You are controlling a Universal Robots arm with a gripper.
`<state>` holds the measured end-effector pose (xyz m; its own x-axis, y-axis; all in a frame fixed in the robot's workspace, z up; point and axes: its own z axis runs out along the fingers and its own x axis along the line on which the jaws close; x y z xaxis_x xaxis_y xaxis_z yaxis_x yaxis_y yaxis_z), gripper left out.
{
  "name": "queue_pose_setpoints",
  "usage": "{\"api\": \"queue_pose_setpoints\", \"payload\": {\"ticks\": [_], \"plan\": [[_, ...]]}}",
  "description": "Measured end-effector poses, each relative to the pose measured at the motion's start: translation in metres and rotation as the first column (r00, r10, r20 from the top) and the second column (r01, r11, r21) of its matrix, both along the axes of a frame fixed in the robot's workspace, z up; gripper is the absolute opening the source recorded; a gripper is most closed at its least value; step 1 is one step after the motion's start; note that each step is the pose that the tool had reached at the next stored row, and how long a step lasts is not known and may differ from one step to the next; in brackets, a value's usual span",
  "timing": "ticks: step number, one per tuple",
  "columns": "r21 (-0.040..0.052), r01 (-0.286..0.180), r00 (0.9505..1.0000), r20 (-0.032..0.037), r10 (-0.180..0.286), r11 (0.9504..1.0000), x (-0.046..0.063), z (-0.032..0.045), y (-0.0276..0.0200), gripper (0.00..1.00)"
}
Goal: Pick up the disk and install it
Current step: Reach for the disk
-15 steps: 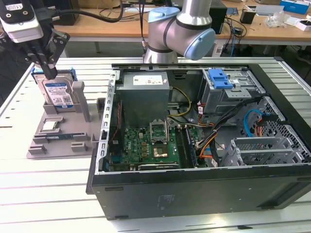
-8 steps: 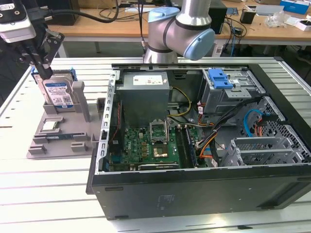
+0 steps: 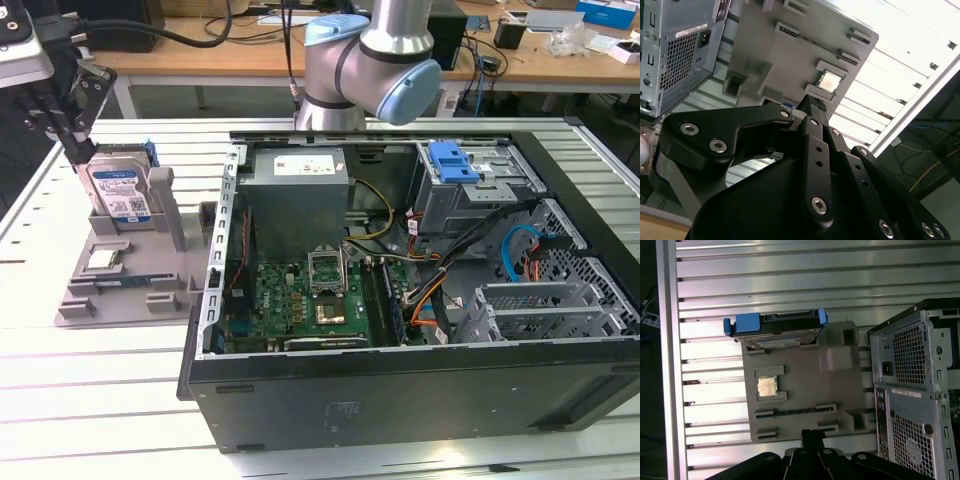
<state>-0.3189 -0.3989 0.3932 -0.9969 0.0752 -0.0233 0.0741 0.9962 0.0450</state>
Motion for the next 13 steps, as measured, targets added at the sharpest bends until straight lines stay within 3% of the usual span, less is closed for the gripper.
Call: {"api": "queue_pose_setpoints", "payload": {"ticks": [13], "plan": [[0.0, 0.0, 1.0, 0.0, 0.0, 1.0, -0.023, 0.0, 0.0, 0.11]]}}
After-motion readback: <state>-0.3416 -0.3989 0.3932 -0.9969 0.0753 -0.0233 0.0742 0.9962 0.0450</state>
